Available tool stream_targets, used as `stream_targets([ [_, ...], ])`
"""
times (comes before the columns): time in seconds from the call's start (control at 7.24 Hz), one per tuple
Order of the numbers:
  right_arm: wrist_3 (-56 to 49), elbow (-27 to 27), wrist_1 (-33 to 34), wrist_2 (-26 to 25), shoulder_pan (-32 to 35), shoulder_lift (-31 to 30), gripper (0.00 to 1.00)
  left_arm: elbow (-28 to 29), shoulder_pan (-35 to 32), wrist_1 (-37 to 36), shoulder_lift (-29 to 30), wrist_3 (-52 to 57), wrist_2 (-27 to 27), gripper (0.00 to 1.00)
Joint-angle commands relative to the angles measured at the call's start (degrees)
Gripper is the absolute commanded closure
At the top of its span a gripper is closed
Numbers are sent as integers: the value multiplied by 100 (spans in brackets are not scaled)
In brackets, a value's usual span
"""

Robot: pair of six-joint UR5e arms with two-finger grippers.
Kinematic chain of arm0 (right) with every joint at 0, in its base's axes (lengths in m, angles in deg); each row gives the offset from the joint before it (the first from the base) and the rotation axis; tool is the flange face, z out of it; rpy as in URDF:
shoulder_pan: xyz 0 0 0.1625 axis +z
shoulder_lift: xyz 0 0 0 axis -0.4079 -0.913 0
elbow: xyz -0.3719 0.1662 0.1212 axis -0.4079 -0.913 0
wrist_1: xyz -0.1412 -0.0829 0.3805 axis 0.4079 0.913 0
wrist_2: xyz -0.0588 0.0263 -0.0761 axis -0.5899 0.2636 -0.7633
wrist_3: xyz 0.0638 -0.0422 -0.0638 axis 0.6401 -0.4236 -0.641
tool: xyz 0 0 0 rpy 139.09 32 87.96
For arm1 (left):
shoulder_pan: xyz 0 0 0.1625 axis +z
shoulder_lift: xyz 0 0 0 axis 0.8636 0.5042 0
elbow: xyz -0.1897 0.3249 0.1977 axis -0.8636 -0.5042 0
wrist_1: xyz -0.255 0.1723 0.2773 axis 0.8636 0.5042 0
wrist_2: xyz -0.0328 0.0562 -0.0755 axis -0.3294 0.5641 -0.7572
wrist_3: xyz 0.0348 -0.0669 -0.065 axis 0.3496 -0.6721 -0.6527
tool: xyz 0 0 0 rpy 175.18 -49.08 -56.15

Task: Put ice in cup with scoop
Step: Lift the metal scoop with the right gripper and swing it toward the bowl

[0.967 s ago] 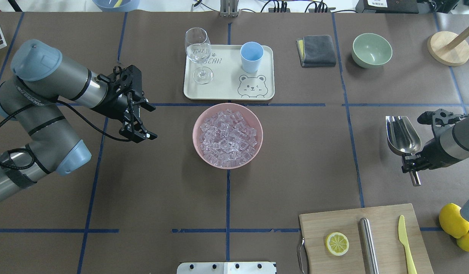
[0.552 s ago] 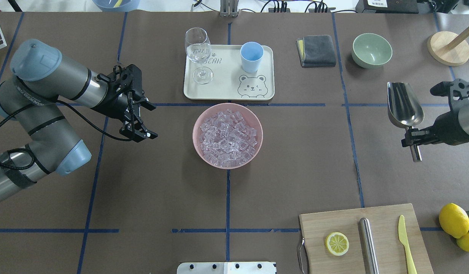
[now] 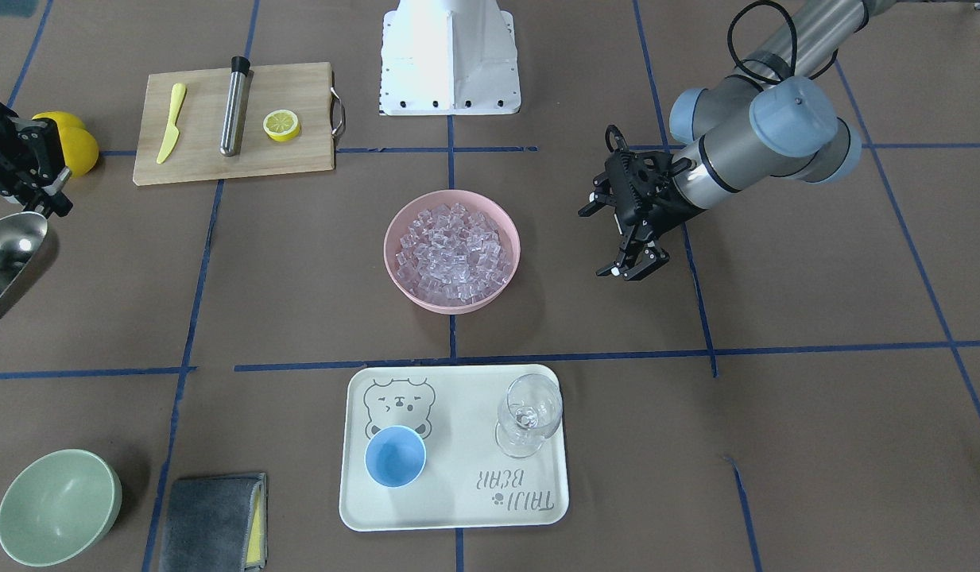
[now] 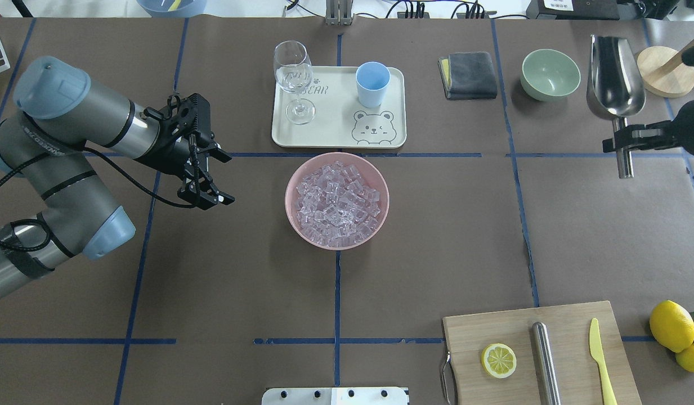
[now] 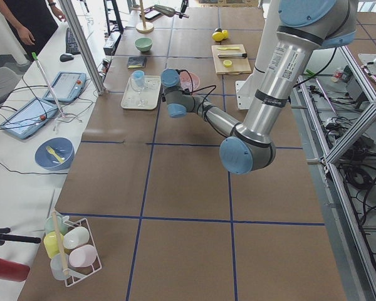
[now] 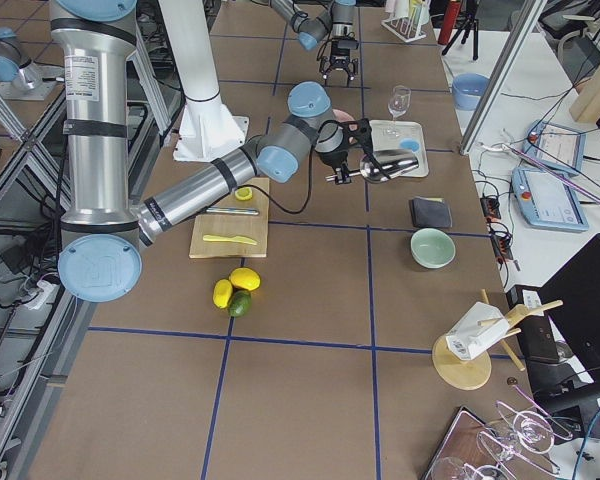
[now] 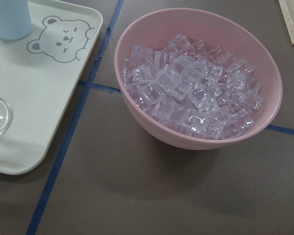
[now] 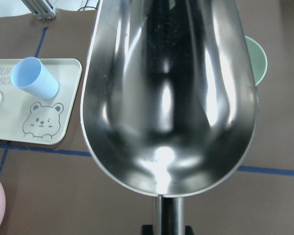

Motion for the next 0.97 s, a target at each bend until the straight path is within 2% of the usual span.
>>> stream_targets([
  [0.0, -910, 2, 30, -91, 15, 144, 100, -5, -1, 8, 0, -5, 0, 0],
  [0.14, -2049, -25, 334, -100, -21, 48, 100, -5, -1, 8, -9, -5, 0, 0],
  [0.28, -2956, 1, 1068, -40, 75, 117, 100, 13, -1, 8, -17, 30, 0, 0],
  [0.55, -4129, -16, 2195, -74, 58, 528, 100, 13, -1, -1, -18, 30, 0, 0],
  [0.83, -5192, -16, 3513, -493, -169, 1221, 100, 39, 7, 8, -18, 47, 0, 0],
])
